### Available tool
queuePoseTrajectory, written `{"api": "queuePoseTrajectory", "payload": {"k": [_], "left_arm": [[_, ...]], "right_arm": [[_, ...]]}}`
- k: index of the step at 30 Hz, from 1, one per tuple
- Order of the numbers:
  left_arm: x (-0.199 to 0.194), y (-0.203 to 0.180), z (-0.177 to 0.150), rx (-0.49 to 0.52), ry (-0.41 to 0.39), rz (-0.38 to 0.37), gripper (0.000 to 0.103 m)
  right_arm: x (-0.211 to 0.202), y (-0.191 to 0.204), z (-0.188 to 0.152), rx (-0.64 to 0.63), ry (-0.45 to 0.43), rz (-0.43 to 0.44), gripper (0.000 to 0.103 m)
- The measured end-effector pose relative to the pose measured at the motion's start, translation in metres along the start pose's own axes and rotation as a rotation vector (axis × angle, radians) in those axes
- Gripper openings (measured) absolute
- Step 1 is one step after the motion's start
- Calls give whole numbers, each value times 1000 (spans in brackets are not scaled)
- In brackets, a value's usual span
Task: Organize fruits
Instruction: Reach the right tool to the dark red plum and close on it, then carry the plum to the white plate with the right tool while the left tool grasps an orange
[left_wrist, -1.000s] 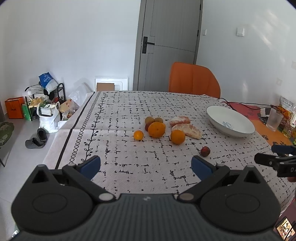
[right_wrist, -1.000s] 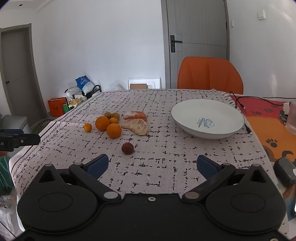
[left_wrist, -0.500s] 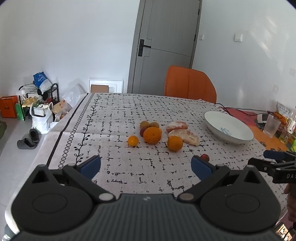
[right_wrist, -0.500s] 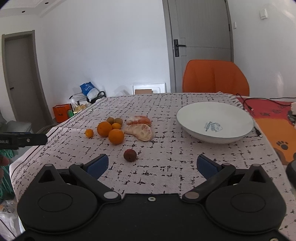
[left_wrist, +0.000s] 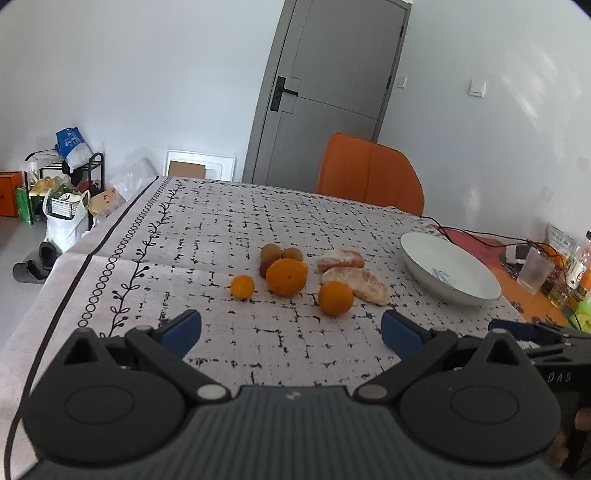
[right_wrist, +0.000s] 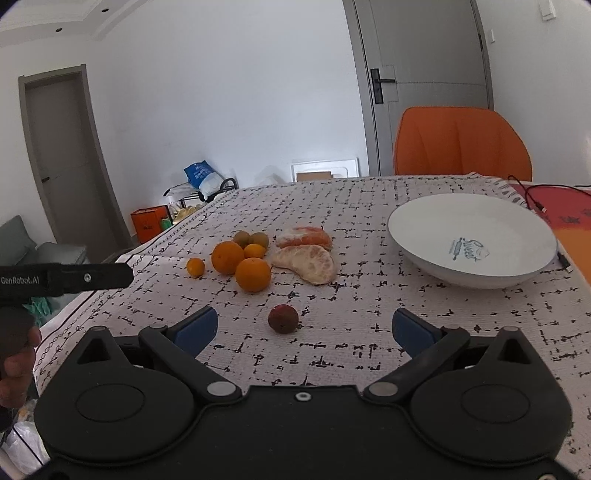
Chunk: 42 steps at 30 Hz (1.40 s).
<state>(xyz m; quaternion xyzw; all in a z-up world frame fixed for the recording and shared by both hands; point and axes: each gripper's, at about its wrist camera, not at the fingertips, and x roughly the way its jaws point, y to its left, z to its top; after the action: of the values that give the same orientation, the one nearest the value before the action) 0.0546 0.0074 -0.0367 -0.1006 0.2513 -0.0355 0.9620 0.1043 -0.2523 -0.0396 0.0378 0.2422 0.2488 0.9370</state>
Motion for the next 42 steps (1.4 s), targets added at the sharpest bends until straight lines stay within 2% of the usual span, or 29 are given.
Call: {"api": "queuePoseTrajectory", "payload": {"k": [2,6,8,12,27,28,31,32,42], "left_arm": [[4,-1,1,3,-1,10,103],[14,-1,2,-4,9,11,101],[19,-2,2,4,15,13,101],[28,-4,3,6,29,7,101],[54,-4,5,1,48,4,92],[56,-4,5,2,51,3,92],[62,-6,5,4,58,-6,90],[65,-7,5,6,62,-8,90],[87,-20,5,33,88,-37,73]], "right_arm": [[5,-1,0,2,8,4,97],[15,-4,1,15,29,15,94],[20,-5,2,18,37,22,88],[32,-6,3,24,56,39,84],[66,-4,6,39,116,89,54],[67,-4,6,42,119,93,50],[73,-7,4,59,140,123,28],[74,-8,4,63,136,125,24],[67,-22,7,99,116,133,24]]}}
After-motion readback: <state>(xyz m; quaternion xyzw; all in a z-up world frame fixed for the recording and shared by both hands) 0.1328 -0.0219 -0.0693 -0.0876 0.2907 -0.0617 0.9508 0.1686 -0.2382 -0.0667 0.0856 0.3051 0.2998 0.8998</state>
